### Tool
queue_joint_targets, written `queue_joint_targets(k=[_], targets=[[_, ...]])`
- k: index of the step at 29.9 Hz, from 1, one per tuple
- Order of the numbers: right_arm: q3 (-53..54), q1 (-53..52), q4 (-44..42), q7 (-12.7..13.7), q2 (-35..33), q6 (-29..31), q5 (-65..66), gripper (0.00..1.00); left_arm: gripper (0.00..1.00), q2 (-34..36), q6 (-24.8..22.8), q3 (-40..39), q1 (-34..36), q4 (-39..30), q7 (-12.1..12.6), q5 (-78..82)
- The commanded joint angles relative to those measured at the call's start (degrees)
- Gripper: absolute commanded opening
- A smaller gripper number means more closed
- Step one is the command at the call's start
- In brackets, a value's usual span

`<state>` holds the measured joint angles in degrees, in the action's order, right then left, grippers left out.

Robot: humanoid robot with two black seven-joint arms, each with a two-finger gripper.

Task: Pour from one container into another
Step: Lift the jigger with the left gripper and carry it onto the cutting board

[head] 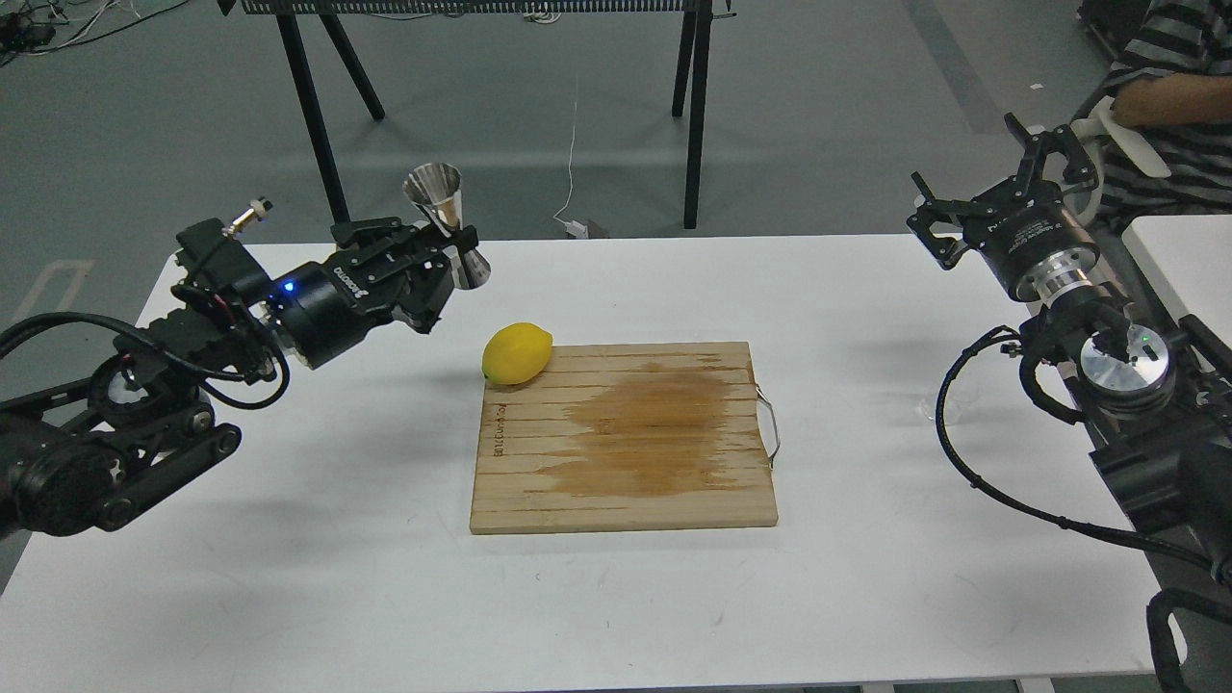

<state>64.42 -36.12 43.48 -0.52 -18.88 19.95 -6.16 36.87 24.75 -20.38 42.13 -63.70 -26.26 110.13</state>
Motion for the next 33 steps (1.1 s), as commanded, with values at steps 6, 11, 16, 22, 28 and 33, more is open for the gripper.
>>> queue_joint_targets(k=[6, 11, 16, 22, 28, 33], targets=[[-0.1, 0.2, -0.9, 1.0, -2.9, 0.0, 0.0, 0.99, 0.0, -10.5, -8.4, 0.0, 0.4, -4.0, 3.0, 14.9], [-0.2, 0.5, -1.0, 1.4, -4.9, 0.0, 0.3, 0.99, 0.0, -19.0, -12.1, 0.1, 0.6, 0.0, 4.4, 14.9], [-3.2, 0.4, -2.3, 1.8, -6.6, -0.2, 0.3, 0.99, 0.0, -24.4, -12.8, 0.0, 0.4, 5.9, 5.3, 14.9], [-3.4, 0.3, -3.6, 2.0, -6.7, 0.5, 0.2, 0.99, 0.0, -32.2, -10.7, 0.0, 0.9, 15.2, 5.3, 14.9], [-3.3, 0.5, -3.6, 2.0, -6.7, 0.6, -0.1, 0.99, 0.0, -36.7, -6.7, 0.3, 1.0, 22.9, 5.3, 14.9], [-3.4, 0.5, -3.5, 2.0, -6.5, 0.5, 0.0, 0.99, 0.0, -36.9, -2.8, 2.4, 1.0, 28.6, 5.0, 14.9]])
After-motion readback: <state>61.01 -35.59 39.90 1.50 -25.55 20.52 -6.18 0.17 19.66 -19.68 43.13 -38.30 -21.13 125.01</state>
